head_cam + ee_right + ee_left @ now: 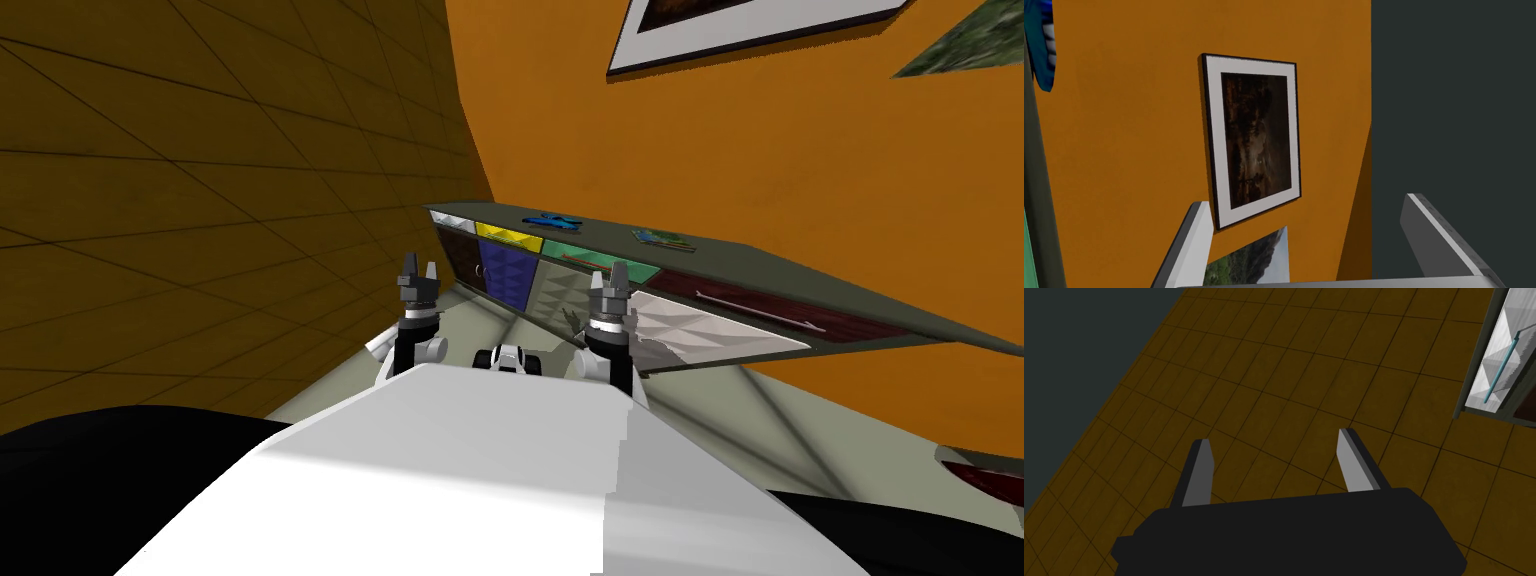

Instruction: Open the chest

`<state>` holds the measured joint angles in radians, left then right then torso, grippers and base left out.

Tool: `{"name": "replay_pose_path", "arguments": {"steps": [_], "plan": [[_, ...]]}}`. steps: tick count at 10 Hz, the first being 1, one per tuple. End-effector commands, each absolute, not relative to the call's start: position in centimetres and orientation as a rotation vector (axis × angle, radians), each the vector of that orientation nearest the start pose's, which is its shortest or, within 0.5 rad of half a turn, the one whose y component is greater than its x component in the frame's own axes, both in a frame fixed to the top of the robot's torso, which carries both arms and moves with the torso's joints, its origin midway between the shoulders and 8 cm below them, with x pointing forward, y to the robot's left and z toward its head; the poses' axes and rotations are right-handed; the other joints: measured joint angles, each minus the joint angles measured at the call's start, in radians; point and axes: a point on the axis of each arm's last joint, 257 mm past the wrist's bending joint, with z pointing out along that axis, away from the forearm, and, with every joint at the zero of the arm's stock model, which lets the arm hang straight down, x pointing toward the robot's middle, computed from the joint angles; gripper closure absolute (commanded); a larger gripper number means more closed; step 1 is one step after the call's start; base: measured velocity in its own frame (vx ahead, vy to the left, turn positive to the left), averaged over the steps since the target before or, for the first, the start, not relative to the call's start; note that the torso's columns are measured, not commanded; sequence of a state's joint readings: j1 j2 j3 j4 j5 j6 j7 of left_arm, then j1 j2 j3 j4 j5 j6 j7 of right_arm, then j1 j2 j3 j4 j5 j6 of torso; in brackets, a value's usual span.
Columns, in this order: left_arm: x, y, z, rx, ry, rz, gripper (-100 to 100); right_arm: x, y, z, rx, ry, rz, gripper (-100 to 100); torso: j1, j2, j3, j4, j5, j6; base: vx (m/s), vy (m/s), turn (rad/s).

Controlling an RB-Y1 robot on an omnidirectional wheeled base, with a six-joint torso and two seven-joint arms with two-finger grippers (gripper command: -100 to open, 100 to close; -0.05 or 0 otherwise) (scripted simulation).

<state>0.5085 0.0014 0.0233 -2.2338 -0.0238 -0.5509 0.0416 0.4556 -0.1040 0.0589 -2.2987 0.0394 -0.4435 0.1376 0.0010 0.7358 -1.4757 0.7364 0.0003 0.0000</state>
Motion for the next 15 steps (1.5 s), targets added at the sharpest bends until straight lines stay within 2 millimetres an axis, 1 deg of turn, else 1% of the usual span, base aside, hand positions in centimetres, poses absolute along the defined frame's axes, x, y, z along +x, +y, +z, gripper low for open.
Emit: {"name": "replay_pose_path", "arguments": {"steps": [1,7,8,11,12,14,15], "plan": [[34.3,28.5,1.1,-0.657,0.617,-1.300,0,36.2,-23.0,2.5,0.425,0.826,1.130,-100,0.000,0.001,-0.001,0.001,0.000,0.000,0.050,0.045,0.027],[34.3,28.5,1.1,-0.657,0.617,-1.300,0,37.9,-21.3,0.4,0.198,0.986,0.835,-100,0.001,0.002,0.000,0.002,0.000,0.000,0.062,0.049,0.041],[34.3,28.5,1.1,-0.657,0.617,-1.300,0,37.9,-21.2,0.3,0.188,0.989,0.823,-100,0.000,0.001,-0.001,0.001,0.000,0.000,0.060,0.036,0.016],[34.3,28.5,1.1,-0.657,0.617,-1.300,0,38.9,-20.7,-0.9,0.058,1.050,0.650,-100,-0.001,0.002,0.000,0.002,0.000,0.000,0.065,0.044,0.048],[34.3,28.5,1.1,-0.657,0.617,-1.300,0,38.9,-20.6,-0.9,0.043,1.053,0.631,-100,0.000,0.001,-0.001,0.001,0.000,0.000,0.054,0.042,0.013],[34.3,28.5,1.1,-0.656,0.617,-1.300,0,39.6,-20.5,-1.9,-0.049,1.087,0.507,-100,-0.001,0.003,0.000,0.002,0.000,0.000,0.061,0.048,0.042],[34.3,28.5,1.1,-0.657,0.617,-1.300,0,39.6,-20.4,-1.9,-0.061,1.088,0.493,-100,0.000,0.002,0.000,0.002,0.000,0.000,0.050,0.041,0.018]]}}
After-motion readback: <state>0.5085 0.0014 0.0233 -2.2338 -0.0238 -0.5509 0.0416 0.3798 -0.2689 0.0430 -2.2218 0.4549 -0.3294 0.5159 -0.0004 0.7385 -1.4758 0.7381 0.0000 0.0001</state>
